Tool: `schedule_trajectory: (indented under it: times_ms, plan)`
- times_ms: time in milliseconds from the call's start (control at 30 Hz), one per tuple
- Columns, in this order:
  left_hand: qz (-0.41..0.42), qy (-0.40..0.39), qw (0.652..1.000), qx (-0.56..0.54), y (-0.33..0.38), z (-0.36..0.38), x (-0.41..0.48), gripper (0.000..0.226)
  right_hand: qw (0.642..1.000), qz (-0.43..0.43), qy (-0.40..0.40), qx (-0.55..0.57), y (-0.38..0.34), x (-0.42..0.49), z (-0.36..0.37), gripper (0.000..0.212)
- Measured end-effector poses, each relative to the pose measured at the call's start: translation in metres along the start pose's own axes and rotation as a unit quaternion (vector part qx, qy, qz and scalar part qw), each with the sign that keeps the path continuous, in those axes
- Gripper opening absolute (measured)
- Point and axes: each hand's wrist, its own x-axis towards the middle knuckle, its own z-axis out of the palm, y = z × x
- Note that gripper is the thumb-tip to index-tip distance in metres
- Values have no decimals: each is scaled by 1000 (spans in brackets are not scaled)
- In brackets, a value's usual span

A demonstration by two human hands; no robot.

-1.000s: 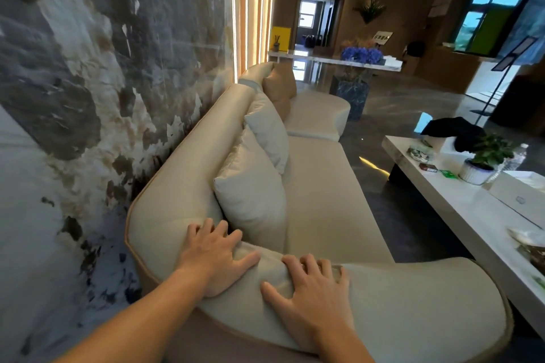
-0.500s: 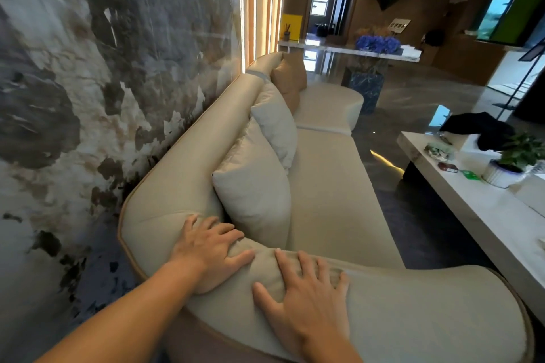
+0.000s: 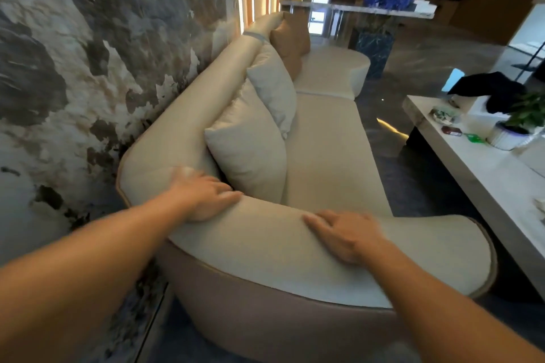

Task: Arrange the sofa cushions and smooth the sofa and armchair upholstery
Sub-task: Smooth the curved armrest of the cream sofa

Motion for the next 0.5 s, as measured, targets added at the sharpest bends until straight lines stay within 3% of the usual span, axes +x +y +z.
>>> schedule_trajectory:
  times_ms: [100, 267, 400, 500]
  plan:
    - [-78, 13, 997, -12, -44, 3, 1, 67, 997, 60, 38, -8, 60, -12, -9, 67]
    - [-138, 6, 989, -56, -34, 8, -11, 69, 992, 102, 80, 4, 62, -23, -5, 66]
    - [-154, -99, 981, -59, -22, -22, -21, 68, 956, 232, 173, 54, 69, -57, 7, 61]
    - [-127, -163, 973, -105, -3, -56, -59, 74, 944, 279, 85, 157, 86, -111, 9, 60]
